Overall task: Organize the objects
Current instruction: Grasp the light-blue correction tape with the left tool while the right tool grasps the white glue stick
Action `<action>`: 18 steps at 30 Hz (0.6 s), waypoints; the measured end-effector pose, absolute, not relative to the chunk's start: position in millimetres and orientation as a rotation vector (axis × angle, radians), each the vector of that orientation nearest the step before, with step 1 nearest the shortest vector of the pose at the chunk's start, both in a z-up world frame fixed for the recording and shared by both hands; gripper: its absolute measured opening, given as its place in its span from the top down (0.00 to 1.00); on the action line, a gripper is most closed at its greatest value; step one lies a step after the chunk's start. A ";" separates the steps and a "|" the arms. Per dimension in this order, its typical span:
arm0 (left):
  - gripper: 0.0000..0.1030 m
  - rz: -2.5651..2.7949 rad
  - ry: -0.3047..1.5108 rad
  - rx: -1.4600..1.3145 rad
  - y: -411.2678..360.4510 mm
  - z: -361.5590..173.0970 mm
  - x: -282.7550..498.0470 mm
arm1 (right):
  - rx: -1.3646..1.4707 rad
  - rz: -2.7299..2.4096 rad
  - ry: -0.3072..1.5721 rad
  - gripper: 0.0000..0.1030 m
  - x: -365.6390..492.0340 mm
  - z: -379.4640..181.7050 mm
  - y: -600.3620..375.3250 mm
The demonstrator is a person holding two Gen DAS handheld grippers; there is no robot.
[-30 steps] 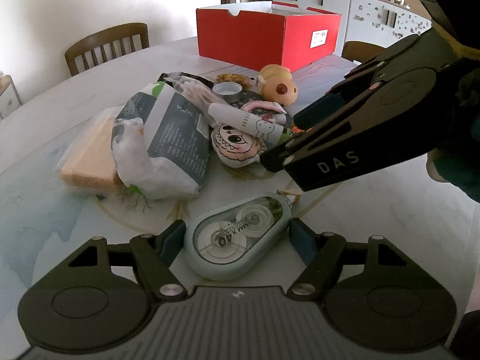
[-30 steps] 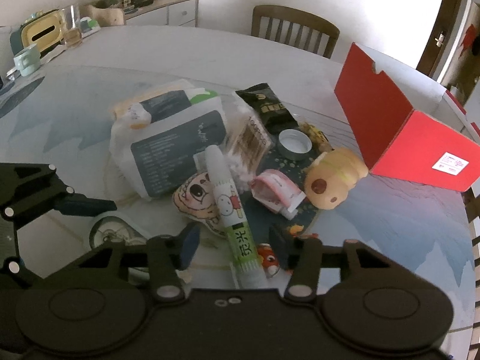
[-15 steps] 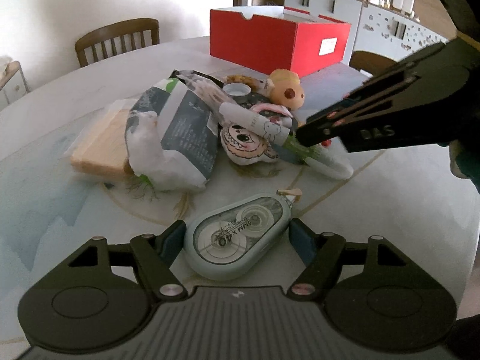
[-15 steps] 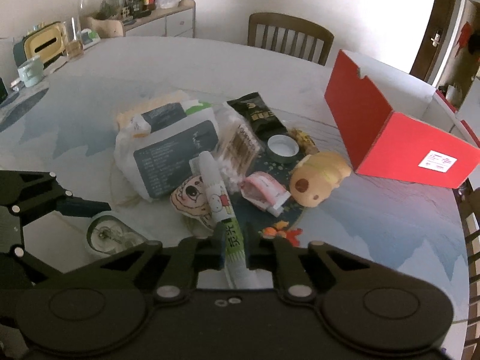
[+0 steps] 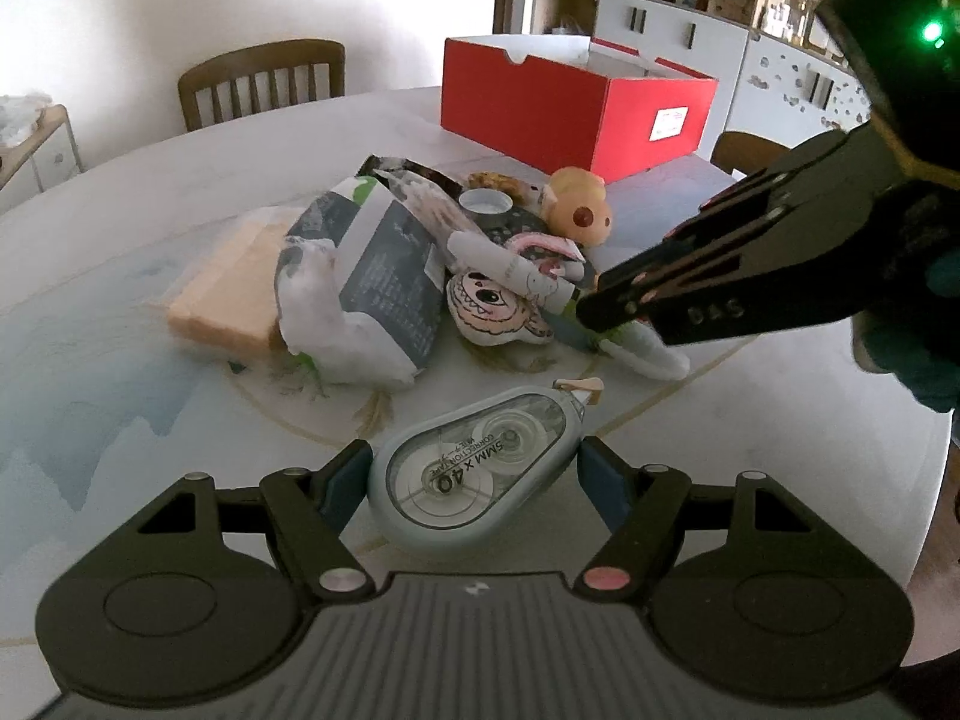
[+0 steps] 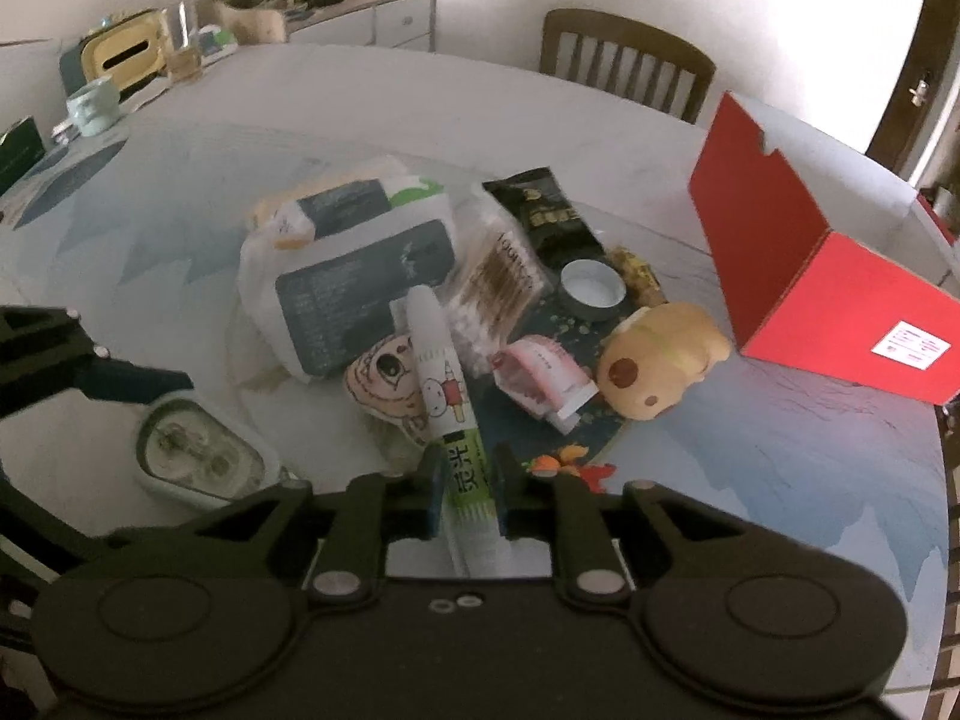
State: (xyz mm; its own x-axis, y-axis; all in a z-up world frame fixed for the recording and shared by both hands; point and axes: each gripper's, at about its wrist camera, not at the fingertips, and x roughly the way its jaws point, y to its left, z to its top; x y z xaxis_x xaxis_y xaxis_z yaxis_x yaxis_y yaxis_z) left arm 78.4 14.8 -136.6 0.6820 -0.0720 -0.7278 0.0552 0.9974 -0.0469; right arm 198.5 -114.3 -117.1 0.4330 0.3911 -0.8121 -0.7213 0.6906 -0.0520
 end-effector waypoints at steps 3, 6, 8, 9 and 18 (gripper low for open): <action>0.28 -0.056 0.813 -0.032 15.7 -132.5 73.8 | -0.421 0.738 0.881 0.80 200.7 -117.3 -114.1; 0.28 -0.040 0.814 -0.040 17.7 -130.0 69.7 | -0.439 0.760 0.892 0.75 203.8 -119.7 -110.7; 0.28 -0.031 0.814 -0.044 18.8 -128.7 67.7 | -0.445 0.774 0.891 0.70 205.9 -119.7 -109.5; 0.28 -0.026 0.814 -0.046 19.3 -127.9 66.7 | -0.445 0.784 0.894 0.66 206.9 -119.6 -108.9; 0.28 0.003 0.806 -0.058 21.5 -121.6 60.0 | -0.464 0.887 0.906 0.42 208.1 -123.6 -107.3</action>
